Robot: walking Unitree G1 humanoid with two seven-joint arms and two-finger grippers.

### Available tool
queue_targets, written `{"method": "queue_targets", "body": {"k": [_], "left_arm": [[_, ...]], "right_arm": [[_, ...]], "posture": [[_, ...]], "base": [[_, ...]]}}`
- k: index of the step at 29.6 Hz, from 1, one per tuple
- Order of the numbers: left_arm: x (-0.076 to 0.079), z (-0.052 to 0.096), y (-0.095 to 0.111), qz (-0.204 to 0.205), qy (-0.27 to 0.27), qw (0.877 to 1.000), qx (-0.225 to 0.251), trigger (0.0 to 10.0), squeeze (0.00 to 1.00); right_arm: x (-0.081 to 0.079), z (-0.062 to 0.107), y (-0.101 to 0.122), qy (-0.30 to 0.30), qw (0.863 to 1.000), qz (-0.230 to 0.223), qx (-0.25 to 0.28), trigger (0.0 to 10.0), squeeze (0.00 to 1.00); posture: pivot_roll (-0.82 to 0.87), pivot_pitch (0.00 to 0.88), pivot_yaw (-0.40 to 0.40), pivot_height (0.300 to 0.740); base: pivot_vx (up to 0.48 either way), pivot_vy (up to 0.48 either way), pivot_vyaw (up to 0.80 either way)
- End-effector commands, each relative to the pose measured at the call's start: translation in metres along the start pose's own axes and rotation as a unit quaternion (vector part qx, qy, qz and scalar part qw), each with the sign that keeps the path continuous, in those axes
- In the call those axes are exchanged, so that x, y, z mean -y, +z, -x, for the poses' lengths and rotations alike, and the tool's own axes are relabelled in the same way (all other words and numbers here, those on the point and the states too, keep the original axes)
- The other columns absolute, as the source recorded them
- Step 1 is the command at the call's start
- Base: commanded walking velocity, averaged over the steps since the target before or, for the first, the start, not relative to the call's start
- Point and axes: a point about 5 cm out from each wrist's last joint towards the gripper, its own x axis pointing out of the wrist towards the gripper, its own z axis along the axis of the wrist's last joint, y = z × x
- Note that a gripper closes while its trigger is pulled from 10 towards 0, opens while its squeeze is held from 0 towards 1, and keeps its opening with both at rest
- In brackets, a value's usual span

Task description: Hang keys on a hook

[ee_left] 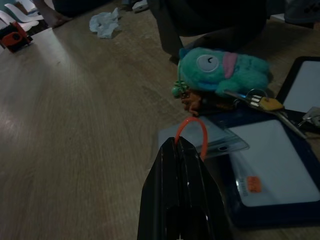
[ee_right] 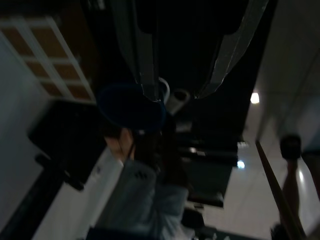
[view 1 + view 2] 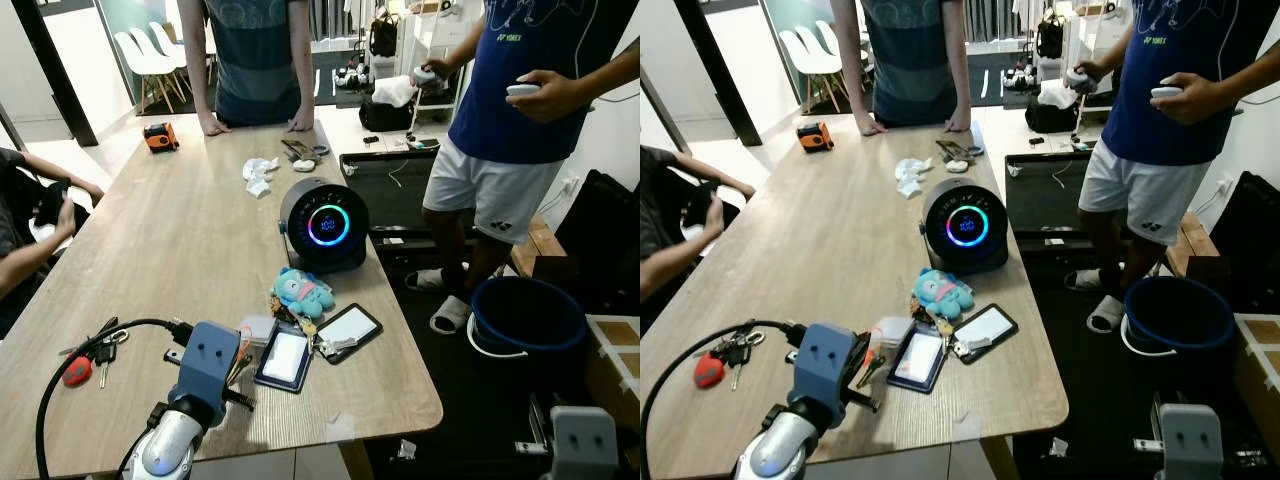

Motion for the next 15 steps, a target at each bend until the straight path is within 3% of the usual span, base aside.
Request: {"method": "queue_targets", "body": {"k": [1,4,7,15], "left_arm": [[0.000,0.001,-0.001,0.002,-0.003,1.000,-0.005,10.0,0.00],[-0.002,0.002,-0.001,0.005,0.001,1.000,-0.006,10.0,0.00],[-0.013,0.005,-0.001,-0.001,0.016,1.000,-0.007,10.0,0.00],[-0.017,0.009,0.001,-0.006,0.032,0.999,-0.004,10.0,0.00]], "right_arm": [[-0.015,-0.006,0.007,0.035,0.999,-0.009,0.005,10.0,0.00],[-0.022,-0.009,0.009,0.050,0.999,-0.016,0.008,10.0,0.00],[-0.048,-0.014,0.016,0.101,0.994,-0.031,0.011,10.0,0.00],[-0.064,-0.011,0.020,0.141,0.989,-0.040,0.008,10.0,0.00]], "posture": [[-0.02,0.120,0.117,0.740],[0.00,0.114,0.116,0.740],[0.02,0.108,0.102,0.740],[0.04,0.101,0.084,0.740]], "base": [[0.000,0.000,0.00],[0.000,0.000,0.00],[0.000,0.000,0.00],[0.000,0.000,0.00]]}}
